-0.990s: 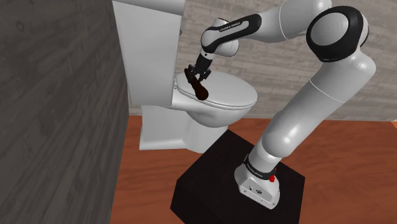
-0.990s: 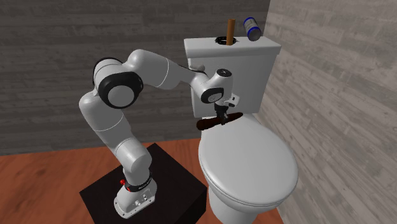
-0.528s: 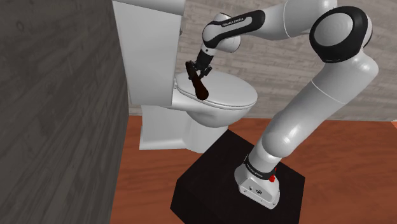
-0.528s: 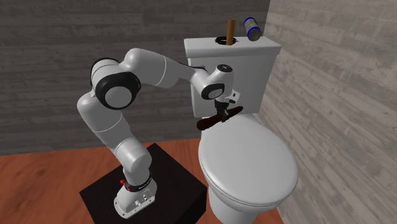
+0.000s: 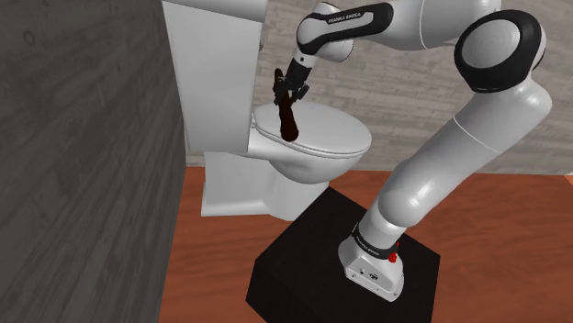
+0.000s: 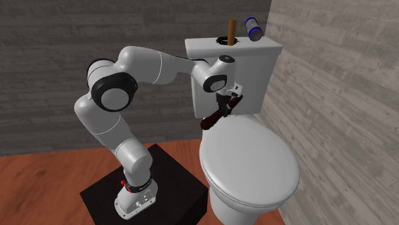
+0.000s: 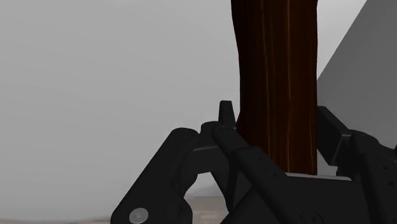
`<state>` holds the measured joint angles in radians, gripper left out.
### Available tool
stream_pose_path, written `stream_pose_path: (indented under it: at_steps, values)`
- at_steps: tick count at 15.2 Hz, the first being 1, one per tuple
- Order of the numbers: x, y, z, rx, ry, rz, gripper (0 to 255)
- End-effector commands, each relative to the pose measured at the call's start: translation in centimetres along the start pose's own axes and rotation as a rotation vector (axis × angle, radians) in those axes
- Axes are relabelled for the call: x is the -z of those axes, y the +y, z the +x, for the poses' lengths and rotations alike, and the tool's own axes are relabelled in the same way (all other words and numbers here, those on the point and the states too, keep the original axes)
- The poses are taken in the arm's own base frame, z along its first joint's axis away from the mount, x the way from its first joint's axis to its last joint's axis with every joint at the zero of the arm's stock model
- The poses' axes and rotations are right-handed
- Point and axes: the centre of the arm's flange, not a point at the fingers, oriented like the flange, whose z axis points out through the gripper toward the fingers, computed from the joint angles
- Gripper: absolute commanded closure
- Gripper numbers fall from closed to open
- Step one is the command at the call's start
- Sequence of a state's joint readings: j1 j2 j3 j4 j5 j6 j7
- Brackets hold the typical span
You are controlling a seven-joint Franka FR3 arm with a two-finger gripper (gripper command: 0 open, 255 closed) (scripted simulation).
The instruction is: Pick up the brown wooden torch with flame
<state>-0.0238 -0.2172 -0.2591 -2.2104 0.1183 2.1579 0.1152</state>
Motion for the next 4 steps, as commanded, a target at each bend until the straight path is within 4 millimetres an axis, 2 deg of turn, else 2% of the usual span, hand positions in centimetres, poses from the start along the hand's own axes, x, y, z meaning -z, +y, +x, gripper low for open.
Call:
stream_pose_path:
  at_steps: [1, 4]
  values:
    - [1.01, -0.16, 0.10, 0.000, 0.000, 0.000, 255]
    - [1.61, -0.26, 0.17, 0.000, 0.000, 0.000, 255]
